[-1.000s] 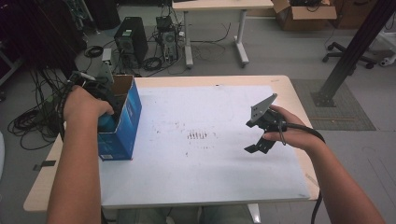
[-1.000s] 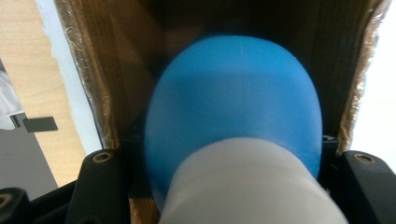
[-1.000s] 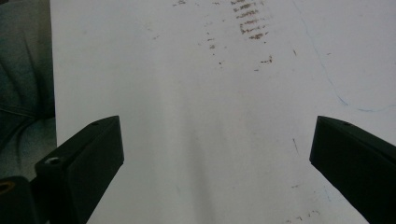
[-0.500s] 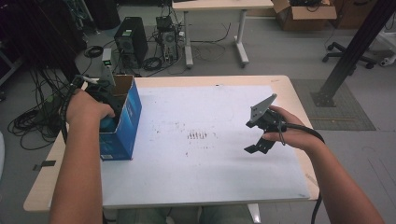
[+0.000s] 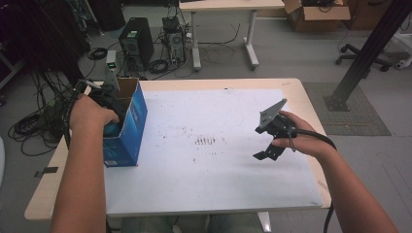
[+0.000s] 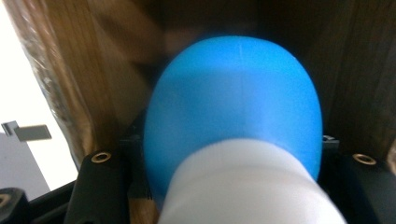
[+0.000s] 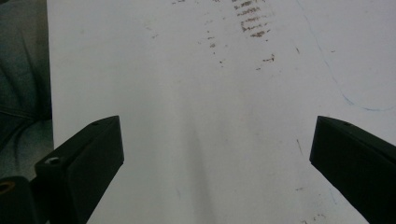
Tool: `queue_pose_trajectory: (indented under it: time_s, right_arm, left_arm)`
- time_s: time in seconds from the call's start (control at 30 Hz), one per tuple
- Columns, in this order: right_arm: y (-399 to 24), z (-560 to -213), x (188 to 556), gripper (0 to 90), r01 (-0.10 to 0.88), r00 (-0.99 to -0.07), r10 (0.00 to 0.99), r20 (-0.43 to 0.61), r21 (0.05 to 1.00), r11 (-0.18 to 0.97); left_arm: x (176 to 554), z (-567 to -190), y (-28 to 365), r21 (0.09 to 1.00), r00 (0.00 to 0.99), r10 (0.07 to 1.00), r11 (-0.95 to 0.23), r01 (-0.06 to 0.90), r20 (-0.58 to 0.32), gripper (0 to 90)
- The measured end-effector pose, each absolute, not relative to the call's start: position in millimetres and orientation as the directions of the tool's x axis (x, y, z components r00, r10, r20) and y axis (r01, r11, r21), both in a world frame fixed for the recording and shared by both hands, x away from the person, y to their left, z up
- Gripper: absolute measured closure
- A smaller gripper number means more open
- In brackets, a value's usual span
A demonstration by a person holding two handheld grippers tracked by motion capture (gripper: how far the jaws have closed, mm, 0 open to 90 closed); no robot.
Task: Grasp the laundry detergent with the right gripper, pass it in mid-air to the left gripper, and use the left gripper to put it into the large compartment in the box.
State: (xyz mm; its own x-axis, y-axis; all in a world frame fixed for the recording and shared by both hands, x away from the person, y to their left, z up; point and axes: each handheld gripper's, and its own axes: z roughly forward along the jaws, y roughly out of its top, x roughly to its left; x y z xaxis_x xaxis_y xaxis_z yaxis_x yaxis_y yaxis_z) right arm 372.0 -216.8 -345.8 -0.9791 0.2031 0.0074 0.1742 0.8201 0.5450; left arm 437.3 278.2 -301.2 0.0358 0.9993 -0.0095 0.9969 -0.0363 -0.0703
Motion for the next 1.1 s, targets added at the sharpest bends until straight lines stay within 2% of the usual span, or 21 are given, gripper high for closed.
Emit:
queue_pose_trajectory:
  time_s: [0.7,0.93,1.1]
  right_arm:
    - [-220.4,-344.6,370.4,3.0,0.176,-0.979,0.205,0.008,0.549,0.817]
    - [-222.6,-343.5,369.3,3.0,0.175,-0.978,0.207,0.006,0.559,0.811]
    - [-225.1,-345.6,368.5,3.0,0.177,-0.978,0.209,0.008,0.563,0.808]
  left_arm:
    - [434.6,-300.9,278.1,-0.073,0.035,0.999,-0.036,0.997,-0.015,37.3]
    - [434.2,-297.0,276.5,-0.08,0.025,1.0,-0.025,0.996,-0.01,31.2]
    - [433.0,-293.9,275.8,-0.076,0.026,1.0,-0.027,0.997,-0.011,30.2]
